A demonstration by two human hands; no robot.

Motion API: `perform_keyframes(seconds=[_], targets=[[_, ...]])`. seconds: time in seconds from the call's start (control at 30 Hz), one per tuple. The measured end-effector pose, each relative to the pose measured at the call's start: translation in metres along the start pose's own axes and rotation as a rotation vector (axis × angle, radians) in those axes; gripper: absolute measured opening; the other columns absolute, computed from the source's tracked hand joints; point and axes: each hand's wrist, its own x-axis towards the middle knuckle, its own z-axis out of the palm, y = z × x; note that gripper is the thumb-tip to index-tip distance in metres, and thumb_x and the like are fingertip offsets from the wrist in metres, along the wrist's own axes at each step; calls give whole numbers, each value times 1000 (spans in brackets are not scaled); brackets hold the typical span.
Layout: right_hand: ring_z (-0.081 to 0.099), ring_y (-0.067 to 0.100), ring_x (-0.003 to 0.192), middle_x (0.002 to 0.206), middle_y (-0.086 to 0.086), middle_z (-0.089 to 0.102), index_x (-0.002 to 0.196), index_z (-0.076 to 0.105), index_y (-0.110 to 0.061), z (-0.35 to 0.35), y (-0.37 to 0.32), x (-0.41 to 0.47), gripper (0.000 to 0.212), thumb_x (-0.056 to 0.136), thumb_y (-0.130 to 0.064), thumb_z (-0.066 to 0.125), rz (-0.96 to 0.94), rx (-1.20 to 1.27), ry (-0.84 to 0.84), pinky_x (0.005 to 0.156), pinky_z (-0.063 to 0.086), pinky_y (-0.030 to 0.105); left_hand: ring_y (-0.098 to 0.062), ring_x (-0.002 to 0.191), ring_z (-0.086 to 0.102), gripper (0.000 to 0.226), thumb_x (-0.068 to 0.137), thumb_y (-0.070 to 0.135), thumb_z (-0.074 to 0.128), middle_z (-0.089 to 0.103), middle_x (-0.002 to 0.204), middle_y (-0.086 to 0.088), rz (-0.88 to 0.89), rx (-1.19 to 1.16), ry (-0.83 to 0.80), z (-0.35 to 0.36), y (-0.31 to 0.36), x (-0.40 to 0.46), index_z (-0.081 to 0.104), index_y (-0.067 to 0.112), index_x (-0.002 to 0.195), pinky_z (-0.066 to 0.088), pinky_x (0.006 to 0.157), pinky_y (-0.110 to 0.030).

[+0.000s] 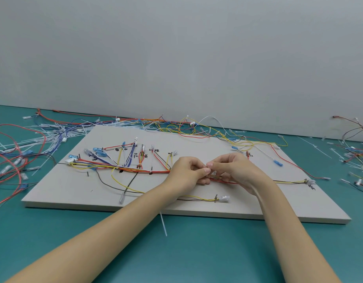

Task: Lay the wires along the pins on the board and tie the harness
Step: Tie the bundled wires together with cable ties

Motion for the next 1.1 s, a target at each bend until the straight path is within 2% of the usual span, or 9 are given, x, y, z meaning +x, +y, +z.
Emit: perform_keyframes(seconds=[0.17,0.33,0.5,0.63,0.83,1.1], targets=[[49,7,53,62,-4,63,79,70,-9,-1,-2,-2,13,87,-19,70,-79,-90,14,49,37,14,-16,59,68,15,91,0,62,66,71,-10,10,-32,-1,0,2,-2,63,5,77,57,60,-20],[48,-2,46,54,-12,61,77,68,-10,0,-2,-1,15,91,-16,66,-142,-136,38,47,37,9,-27,67,68,8,87,4,68,68,78,-21,14,-53,36,-1,5,-4,64,4,81,58,61,-23],[51,3,56,61,-8,62,75,69,-15,1,-1,0,18,92,-20,65,-149,-181,38,51,39,11,-25,66,69,9,86,6,70,70,83,-22,11,-80,36,-2,7,-6,67,-2,90,58,61,-21],[53,3,57,60,-9,62,75,69,-15,1,0,1,19,92,-20,65,-152,-176,31,51,39,11,-28,68,68,15,87,4,69,69,86,-27,9,-72,54,-1,6,-6,68,-8,95,58,64,-24],[55,6,60,64,-7,63,77,68,-14,2,-1,0,16,92,-18,65,-138,-148,38,51,39,12,-23,64,68,11,87,4,69,70,84,-24,-2,-69,67,-1,5,-5,69,-5,93,57,60,-21],[56,14,68,73,5,63,83,68,-10,3,-3,-3,14,91,-22,66,-91,-142,43,58,38,23,-20,62,68,12,88,3,67,70,83,-21,-10,-55,57,-2,3,-3,68,-5,96,57,60,-20]])
